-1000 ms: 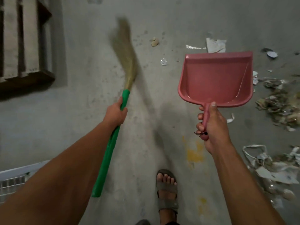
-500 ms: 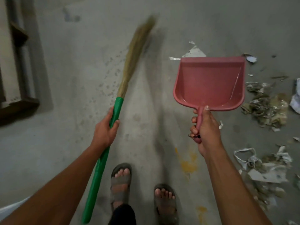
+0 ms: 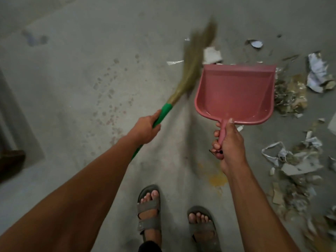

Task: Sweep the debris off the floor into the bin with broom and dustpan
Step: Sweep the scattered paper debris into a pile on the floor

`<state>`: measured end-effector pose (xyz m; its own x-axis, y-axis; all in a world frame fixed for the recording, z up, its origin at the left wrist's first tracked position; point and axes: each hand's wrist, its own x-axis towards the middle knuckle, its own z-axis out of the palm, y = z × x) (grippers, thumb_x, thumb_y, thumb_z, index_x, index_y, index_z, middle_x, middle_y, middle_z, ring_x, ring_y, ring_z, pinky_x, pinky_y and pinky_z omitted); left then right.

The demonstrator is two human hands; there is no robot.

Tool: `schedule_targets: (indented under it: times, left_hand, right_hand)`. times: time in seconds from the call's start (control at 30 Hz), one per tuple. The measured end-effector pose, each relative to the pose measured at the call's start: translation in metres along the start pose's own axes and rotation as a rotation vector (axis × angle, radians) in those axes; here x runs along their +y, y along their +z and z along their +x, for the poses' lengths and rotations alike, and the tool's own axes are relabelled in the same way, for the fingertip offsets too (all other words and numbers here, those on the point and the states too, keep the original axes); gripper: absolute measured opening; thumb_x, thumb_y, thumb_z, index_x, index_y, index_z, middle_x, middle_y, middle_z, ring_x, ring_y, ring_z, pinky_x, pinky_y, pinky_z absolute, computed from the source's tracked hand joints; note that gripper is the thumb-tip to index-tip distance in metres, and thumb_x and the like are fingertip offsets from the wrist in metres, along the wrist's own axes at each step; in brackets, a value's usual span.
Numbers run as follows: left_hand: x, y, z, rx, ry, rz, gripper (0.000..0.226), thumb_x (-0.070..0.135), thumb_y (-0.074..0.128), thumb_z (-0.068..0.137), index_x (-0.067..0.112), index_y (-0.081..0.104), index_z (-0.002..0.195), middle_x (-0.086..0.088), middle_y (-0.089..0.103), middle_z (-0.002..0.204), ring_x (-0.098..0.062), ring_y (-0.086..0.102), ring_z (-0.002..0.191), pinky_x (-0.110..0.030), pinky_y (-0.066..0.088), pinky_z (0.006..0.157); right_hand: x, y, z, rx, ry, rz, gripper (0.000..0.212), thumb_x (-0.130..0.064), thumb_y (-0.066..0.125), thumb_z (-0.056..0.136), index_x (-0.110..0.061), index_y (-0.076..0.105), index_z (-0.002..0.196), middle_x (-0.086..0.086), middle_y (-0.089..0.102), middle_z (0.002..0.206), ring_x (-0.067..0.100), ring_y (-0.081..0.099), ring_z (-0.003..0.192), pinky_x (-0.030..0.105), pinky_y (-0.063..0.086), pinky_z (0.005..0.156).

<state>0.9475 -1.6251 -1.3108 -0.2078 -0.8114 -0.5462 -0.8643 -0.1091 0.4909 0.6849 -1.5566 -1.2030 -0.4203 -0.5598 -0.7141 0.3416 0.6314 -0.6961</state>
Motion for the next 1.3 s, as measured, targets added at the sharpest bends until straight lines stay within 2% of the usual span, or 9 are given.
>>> schedule_targets:
  times: [0.17,0.23,0.37,0.47,0.53,0.87,1.03,1.17,1.3]
  left_hand:
    - [0.016,0.003,-0.036,0.044,0.158,-0.076,0.067,0.033,0.058,0.105,0.032,0.029,0.166,-0.011,0.069,0.119,-0.021,0.063,0.092,-0.029,0.045,0.083]
    - [0.015,0.000,-0.048,0.118,0.173,-0.130,0.067,0.029,0.060,0.105,0.030,0.032,0.165,-0.011,0.070,0.124,-0.023,0.065,0.092,-0.027,0.045,0.084]
    - [0.013,-0.008,-0.051,0.229,0.027,-0.146,0.068,0.027,0.060,0.105,0.030,0.030,0.166,-0.014,0.070,0.126,-0.030,0.068,0.098,-0.028,0.047,0.087]
    - [0.024,-0.002,-0.038,0.166,-0.106,-0.082,0.068,0.030,0.055,0.106,0.028,0.025,0.167,-0.018,0.070,0.120,-0.030,0.066,0.089,-0.036,0.054,0.085]
    - [0.035,0.009,-0.027,0.097,-0.109,-0.012,0.069,0.031,0.054,0.106,0.026,0.024,0.168,-0.021,0.069,0.123,-0.036,0.068,0.098,-0.040,0.055,0.090]
    - [0.150,0.139,-0.048,-0.184,0.231,0.138,0.068,0.028,0.052,0.107,0.018,0.023,0.168,-0.025,0.063,0.119,-0.043,0.061,0.107,-0.044,0.048,0.092]
    - [0.185,0.186,-0.085,-0.226,0.405,0.106,0.068,0.027,0.054,0.106,0.018,0.025,0.167,-0.020,0.062,0.112,-0.040,0.063,0.095,-0.044,0.049,0.082]
    - [0.187,0.199,-0.112,-0.159,0.525,0.121,0.072,0.028,0.057,0.104,0.024,0.025,0.167,-0.011,0.059,0.104,-0.029,0.059,0.080,-0.042,0.050,0.072]
    - [0.184,0.193,-0.125,-0.130,0.539,0.135,0.073,0.031,0.058,0.101,0.028,0.026,0.167,-0.006,0.058,0.100,-0.024,0.057,0.076,-0.042,0.052,0.070]
  right_hand:
    - [-0.004,-0.014,-0.012,0.091,0.003,0.029,0.043,-0.061,0.046,0.107,-0.024,0.068,0.105,-0.009,0.058,0.071,0.007,0.039,0.043,0.017,0.027,0.039]
    - [-0.007,-0.025,-0.013,0.134,-0.004,0.063,0.043,-0.061,0.046,0.107,-0.024,0.067,0.105,-0.008,0.057,0.071,0.008,0.040,0.043,0.020,0.027,0.044]
    - [-0.012,-0.052,-0.011,0.199,-0.030,0.117,0.044,-0.061,0.045,0.108,-0.023,0.067,0.105,-0.008,0.058,0.070,0.009,0.041,0.044,0.025,0.029,0.050]
    - [-0.013,-0.076,-0.009,0.235,-0.035,0.132,0.042,-0.060,0.044,0.108,-0.024,0.067,0.105,-0.009,0.058,0.070,0.008,0.041,0.044,0.022,0.026,0.045]
    - [-0.010,-0.093,-0.008,0.258,-0.036,0.141,0.042,-0.060,0.044,0.108,-0.024,0.067,0.105,-0.009,0.058,0.070,0.008,0.040,0.044,0.021,0.025,0.044]
    - [0.023,-0.193,-0.020,0.446,-0.045,0.177,0.041,-0.056,0.042,0.109,-0.023,0.064,0.102,-0.006,0.055,0.070,0.009,0.040,0.042,0.018,0.027,0.038]
    - [0.034,-0.249,-0.034,0.538,-0.045,0.231,0.040,-0.057,0.042,0.108,-0.025,0.064,0.100,-0.005,0.054,0.073,0.008,0.040,0.042,0.016,0.025,0.040]
    - [0.038,-0.291,-0.048,0.601,-0.045,0.263,0.043,-0.059,0.042,0.107,-0.024,0.065,0.099,-0.001,0.057,0.076,0.009,0.042,0.045,0.018,0.025,0.041]
    - [0.041,-0.313,-0.059,0.626,-0.071,0.288,0.045,-0.057,0.042,0.109,-0.021,0.066,0.101,-0.006,0.057,0.069,0.007,0.043,0.042,0.018,0.023,0.039]
